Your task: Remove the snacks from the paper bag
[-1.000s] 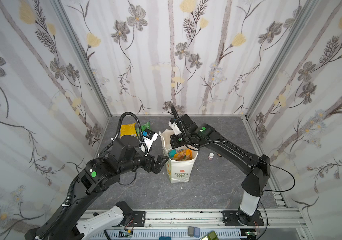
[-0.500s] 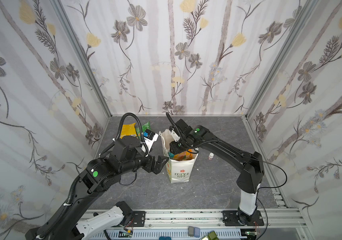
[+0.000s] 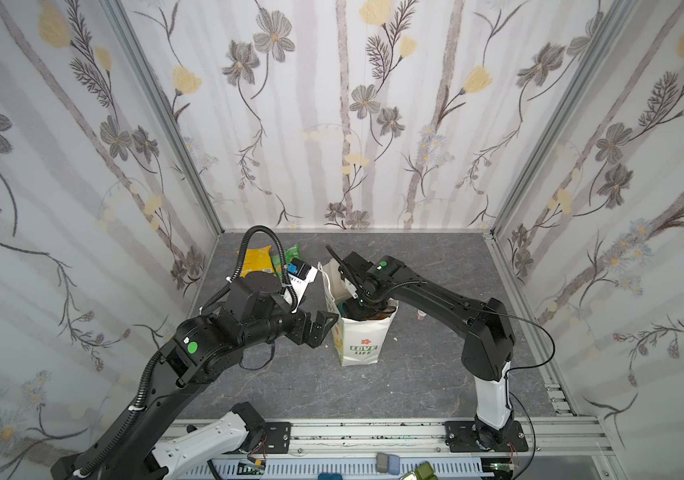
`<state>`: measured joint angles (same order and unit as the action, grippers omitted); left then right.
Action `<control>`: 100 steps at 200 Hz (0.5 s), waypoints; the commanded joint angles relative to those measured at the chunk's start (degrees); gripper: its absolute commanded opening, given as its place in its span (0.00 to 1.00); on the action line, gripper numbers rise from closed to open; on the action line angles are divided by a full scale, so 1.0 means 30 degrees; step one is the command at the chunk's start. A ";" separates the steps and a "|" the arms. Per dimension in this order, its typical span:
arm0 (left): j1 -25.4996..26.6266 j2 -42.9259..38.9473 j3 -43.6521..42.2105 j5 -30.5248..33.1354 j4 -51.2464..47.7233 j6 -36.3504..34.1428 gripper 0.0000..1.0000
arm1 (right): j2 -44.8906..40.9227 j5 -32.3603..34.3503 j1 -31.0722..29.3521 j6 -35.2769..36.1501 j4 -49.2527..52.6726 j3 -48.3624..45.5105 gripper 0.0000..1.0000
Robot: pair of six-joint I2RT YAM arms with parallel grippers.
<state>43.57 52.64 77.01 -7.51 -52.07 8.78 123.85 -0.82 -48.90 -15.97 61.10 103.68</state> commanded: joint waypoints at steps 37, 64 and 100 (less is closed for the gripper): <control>-0.0001 -0.0039 0.0074 0.0186 0.0630 -0.0163 1.00 | 0.1797 0.0338 -0.0007 0.0576 -0.0145 -0.0285 0.82; 0.0007 -0.0064 0.0081 0.0223 0.0629 -0.0201 1.00 | 0.2392 -0.0371 -0.0080 0.0561 -0.0972 -0.0757 0.81; -0.0009 -0.0086 0.0058 0.0245 0.0608 -0.0222 1.00 | 0.2946 -0.1000 -0.0222 0.0569 -0.1375 -0.1263 0.62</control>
<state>43.57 52.56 77.01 -7.51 -52.07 8.78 130.21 -1.74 -49.30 -14.68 54.48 101.56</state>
